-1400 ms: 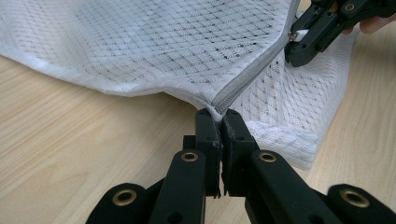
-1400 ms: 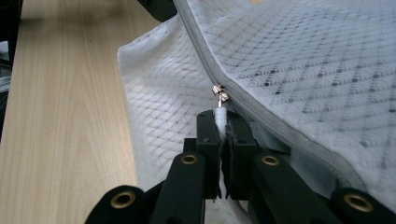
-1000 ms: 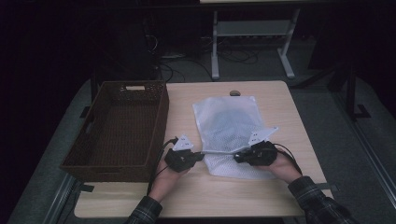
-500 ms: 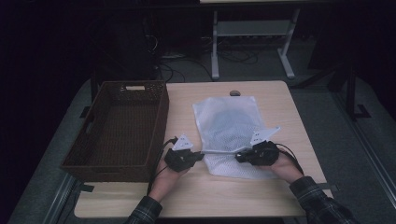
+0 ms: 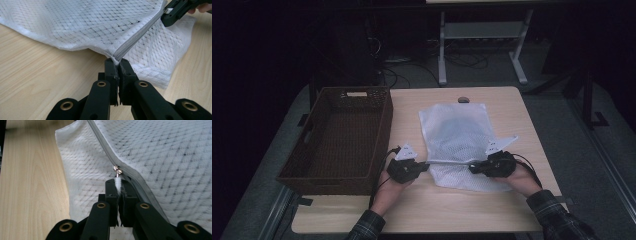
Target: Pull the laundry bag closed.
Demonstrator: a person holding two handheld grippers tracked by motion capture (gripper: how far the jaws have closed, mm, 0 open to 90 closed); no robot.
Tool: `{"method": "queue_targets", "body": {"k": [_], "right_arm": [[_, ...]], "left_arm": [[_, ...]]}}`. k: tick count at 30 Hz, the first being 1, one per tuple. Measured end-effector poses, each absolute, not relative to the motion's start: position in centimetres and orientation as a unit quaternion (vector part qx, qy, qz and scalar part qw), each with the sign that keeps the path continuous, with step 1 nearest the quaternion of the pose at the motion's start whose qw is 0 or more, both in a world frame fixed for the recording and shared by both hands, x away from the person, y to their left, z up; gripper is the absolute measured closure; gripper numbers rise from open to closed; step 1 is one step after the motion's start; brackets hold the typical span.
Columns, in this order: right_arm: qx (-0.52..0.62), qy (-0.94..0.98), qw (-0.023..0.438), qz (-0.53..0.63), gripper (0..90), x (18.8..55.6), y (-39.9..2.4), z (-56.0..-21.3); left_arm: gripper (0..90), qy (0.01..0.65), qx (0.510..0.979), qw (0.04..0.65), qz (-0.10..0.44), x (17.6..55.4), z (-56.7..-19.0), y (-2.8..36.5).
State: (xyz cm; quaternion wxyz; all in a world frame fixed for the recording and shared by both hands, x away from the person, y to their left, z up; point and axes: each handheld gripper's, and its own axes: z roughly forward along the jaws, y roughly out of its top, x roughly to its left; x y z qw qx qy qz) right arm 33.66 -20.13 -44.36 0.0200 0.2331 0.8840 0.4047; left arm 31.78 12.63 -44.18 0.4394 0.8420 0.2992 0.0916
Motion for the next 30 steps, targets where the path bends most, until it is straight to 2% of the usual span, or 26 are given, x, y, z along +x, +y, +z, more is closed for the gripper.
{"method": "queue_targets", "body": {"k": [30], "right_arm": [[0.258,0.881,0.029,0.395,86.0,33.5,-22.9,-44.7]], "left_arm": [[87.5,0.307,0.841,0.434,0.095,31.9,-44.2,12.9]]}}
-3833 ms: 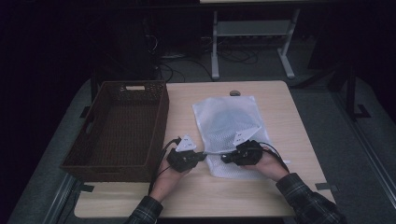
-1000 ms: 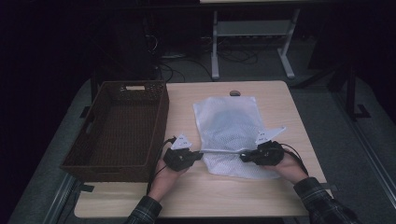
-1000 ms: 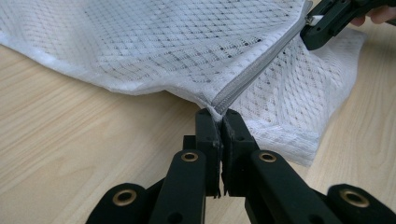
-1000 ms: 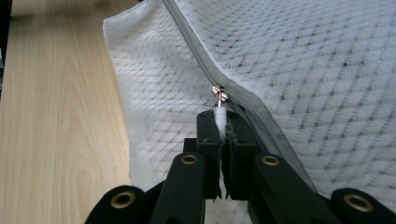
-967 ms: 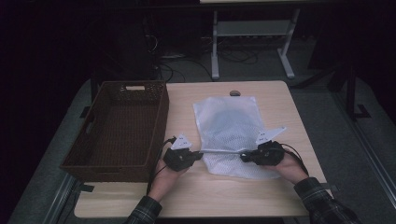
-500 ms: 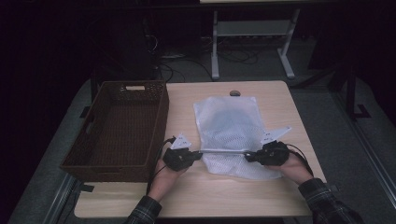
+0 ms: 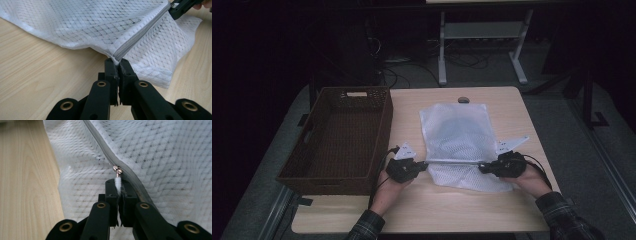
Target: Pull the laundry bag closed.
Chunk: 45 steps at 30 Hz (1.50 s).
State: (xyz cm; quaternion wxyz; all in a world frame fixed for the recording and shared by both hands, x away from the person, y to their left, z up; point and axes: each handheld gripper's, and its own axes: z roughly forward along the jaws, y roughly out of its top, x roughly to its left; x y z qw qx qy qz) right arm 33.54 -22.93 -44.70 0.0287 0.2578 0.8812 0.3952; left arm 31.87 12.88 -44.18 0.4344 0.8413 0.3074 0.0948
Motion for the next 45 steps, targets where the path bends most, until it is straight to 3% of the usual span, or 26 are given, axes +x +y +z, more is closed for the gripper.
{"method": "queue_targets", "body": {"k": [45], "right_arm": [[0.297,0.873,0.030,0.386,85.9,33.1,-27.5,-45.3]], "left_arm": [[87.5,0.311,0.840,0.435,0.093,31.9,-44.3,12.9]]}}
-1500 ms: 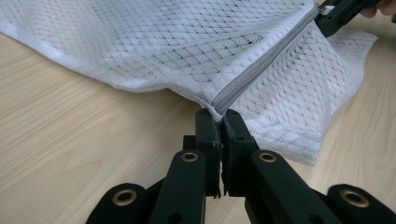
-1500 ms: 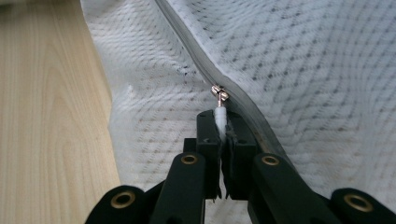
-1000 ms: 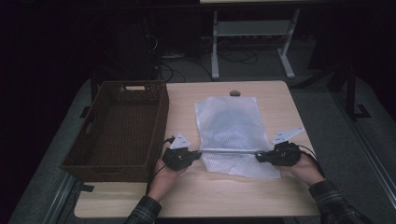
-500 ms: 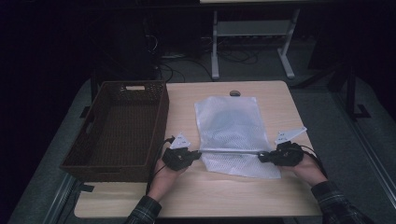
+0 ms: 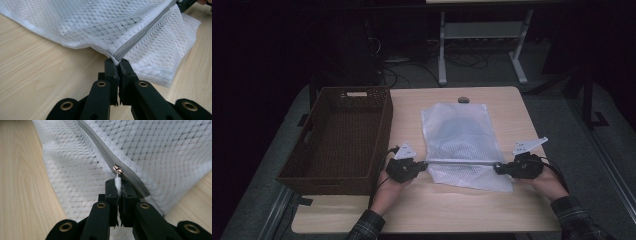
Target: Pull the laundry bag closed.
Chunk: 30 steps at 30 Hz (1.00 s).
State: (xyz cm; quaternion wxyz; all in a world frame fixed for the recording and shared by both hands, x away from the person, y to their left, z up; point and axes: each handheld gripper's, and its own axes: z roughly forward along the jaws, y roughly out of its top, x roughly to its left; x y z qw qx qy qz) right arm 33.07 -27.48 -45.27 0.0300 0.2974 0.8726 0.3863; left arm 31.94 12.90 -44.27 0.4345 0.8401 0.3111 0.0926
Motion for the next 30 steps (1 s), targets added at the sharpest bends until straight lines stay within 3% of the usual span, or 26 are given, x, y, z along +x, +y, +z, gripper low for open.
{"method": "queue_targets", "body": {"k": [30], "right_arm": [[0.307,0.875,0.036,0.371,86.0,33.0,-28.6,-45.7]], "left_arm": [[87.6,0.335,0.835,0.423,0.104,32.2,-44.2,13.3]]}}
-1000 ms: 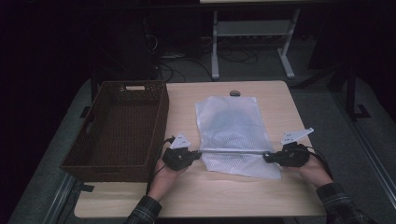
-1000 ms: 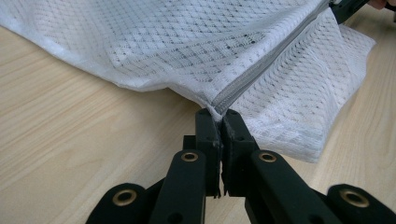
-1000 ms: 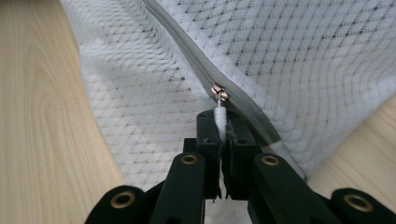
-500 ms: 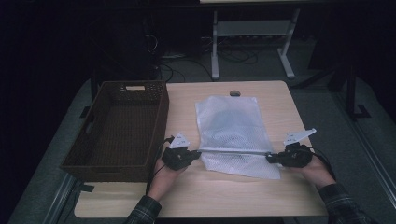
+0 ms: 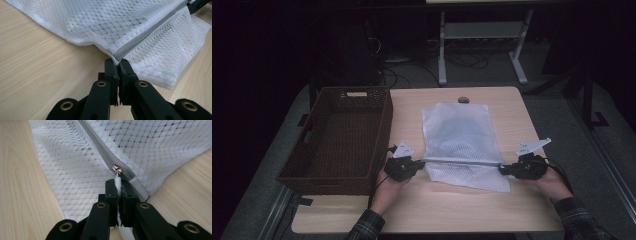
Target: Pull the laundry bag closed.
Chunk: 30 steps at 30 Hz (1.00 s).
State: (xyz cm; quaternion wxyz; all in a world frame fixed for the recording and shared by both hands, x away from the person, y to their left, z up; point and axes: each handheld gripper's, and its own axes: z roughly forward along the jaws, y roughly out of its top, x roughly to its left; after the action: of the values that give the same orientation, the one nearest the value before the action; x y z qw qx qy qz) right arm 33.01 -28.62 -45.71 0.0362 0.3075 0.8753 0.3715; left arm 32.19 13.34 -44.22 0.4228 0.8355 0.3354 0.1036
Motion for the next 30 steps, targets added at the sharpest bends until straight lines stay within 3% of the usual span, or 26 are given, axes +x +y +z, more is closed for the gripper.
{"method": "queue_targets", "body": {"k": [18,21,27,30], "right_arm": [[0.318,0.874,0.044,0.366,84.4,33.15,-28.69,-45.77],[0.312,0.874,0.029,0.372,79.4,33.13,-28.40,-45.77],[0.311,0.875,0.045,0.369,65.8,32.64,-28.28,-45.52],[0.320,0.867,0.065,0.376,53.6,32.24,-28.58,-45.13]], "left_arm": [[87.4,0.337,0.834,0.428,0.089,32.21,-44.52,13.36],[87.3,0.335,0.836,0.426,0.090,32.18,-44.52,13.29],[86.2,0.337,0.838,0.421,0.086,32.10,-44.67,13.44],[76.3,0.338,0.838,0.419,0.090,31.93,-44.62,13.56]]}}
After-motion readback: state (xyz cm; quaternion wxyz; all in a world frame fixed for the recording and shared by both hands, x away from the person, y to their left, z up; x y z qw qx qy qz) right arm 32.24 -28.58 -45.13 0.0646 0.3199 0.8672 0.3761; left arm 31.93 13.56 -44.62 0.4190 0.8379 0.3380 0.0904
